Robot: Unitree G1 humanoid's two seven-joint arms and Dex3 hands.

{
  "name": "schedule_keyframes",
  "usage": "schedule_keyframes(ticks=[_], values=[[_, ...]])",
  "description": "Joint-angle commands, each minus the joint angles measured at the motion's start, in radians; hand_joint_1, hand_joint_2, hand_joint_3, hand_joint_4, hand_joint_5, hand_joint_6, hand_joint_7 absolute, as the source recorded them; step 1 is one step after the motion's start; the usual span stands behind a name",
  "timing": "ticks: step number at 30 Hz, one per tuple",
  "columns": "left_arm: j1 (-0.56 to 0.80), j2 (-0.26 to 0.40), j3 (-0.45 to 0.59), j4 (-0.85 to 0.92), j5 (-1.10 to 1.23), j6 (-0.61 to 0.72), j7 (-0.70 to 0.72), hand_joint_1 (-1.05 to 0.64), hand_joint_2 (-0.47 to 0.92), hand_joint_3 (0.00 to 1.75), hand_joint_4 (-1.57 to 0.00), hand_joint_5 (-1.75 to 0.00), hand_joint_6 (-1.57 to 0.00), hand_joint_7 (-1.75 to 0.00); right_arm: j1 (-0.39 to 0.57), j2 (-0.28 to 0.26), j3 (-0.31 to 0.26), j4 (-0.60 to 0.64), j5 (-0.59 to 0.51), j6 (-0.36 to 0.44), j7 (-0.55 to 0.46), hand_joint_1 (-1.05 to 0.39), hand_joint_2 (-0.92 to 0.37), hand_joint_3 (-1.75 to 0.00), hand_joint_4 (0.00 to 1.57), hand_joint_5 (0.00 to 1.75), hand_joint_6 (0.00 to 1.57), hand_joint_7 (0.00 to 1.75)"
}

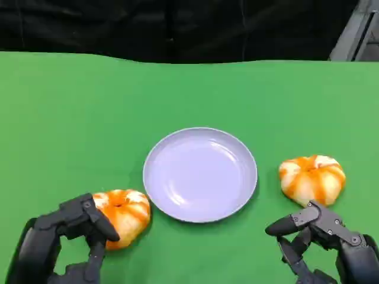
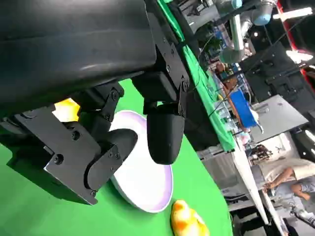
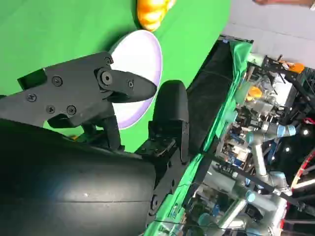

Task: Grasp the bread from the table and place it into the plate.

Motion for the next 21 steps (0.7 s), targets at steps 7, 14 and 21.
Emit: schedule_keyframes(ticks=[7, 14, 21], values=[[-0.011, 0.009, 0.012, 0.002, -0.002, -0.006, 0.006, 0.04, 0.4, 1.34, -0.82, -1.74, -0.82, -1.46, 0.005, 0.0, 0.001, -0.008, 0.001, 0.009, -0.001, -0.21, -0.83, -0.52, 0.67, 1.55, 0.6, 1.1], [-0.011, 0.009, 0.012, 0.002, -0.002, -0.006, 0.006, 0.04, 0.4, 1.34, -0.82, -1.74, -0.82, -1.46, 0.005, -0.001, 0.001, -0.008, 0.001, 0.009, -0.001, -0.21, -0.84, -0.52, 0.67, 1.55, 0.6, 1.1], [-0.011, 0.009, 0.012, 0.002, -0.002, -0.006, 0.006, 0.04, 0.4, 1.34, -0.82, -1.74, -0.82, -1.46, 0.005, -0.001, 0.001, -0.008, 0.001, 0.009, -0.001, -0.21, -0.84, -0.52, 0.67, 1.55, 0.6, 1.1]])
